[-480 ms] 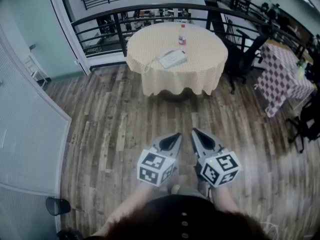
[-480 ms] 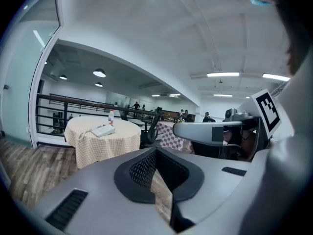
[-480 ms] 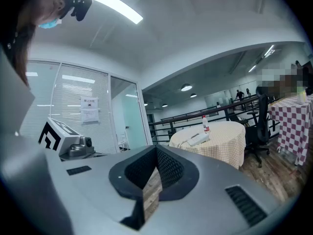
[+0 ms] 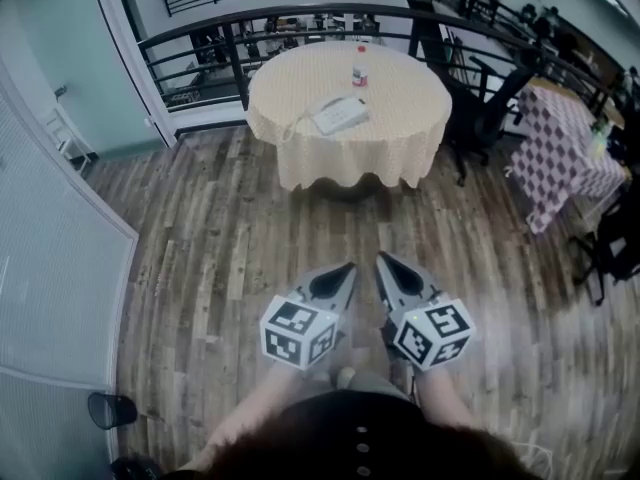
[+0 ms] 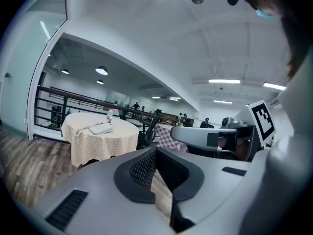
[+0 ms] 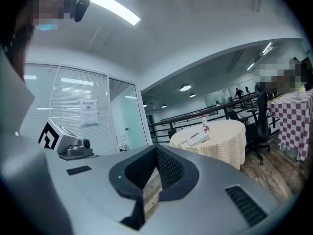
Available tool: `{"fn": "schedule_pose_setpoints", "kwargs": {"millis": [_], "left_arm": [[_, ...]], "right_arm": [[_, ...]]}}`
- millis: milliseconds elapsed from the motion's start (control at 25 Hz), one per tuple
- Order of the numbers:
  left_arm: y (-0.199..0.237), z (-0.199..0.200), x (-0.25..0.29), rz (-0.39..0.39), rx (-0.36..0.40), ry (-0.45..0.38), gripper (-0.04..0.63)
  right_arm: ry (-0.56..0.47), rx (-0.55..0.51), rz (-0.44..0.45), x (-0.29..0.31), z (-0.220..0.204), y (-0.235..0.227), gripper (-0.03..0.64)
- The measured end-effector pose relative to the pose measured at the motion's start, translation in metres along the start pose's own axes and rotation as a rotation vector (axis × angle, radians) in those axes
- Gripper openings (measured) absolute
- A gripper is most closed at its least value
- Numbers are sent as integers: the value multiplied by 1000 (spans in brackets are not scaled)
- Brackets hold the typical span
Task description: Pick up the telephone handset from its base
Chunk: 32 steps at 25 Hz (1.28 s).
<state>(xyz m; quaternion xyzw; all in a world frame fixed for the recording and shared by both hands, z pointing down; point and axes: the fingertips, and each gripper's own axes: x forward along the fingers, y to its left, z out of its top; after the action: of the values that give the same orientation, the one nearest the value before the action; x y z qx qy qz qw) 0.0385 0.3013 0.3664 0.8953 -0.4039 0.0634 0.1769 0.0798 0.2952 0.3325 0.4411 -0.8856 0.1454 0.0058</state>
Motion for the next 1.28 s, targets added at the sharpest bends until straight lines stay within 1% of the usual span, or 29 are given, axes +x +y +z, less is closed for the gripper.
{"fn": "schedule_pose_setpoints", "kwargs": {"millis": [80,200,400,640,760,920,1080,1280], "left_arm": [[-2,1,4,-8,-20,-6,8],[-11,-5,9,-41,-75,-13,8],[-20,-21,11,-36,-102,-9,8],[-24,-35,24,-48,-187,11,8],[-26,-38,29,-40,-182,23,8],[-18,-34,38,-25,-187,18,8],[0,-26,50,-15,-189,16,8],[35,-18,72,-15,-204,30,6]], "right_arm": [[-16,42,12,-1,-1,-2,11],[-3,86,19,-4,-11,-4,11],[42,130,50,-11,-35,-7,11],[92,112,73,-15,-46,-13,11],[102,127,70,-17,-49,-18,11],[102,141,68,-9,-47,-29,11],[123,150,65,13,-54,-44,11],[115,160,15,49,-45,-69,11]]}}
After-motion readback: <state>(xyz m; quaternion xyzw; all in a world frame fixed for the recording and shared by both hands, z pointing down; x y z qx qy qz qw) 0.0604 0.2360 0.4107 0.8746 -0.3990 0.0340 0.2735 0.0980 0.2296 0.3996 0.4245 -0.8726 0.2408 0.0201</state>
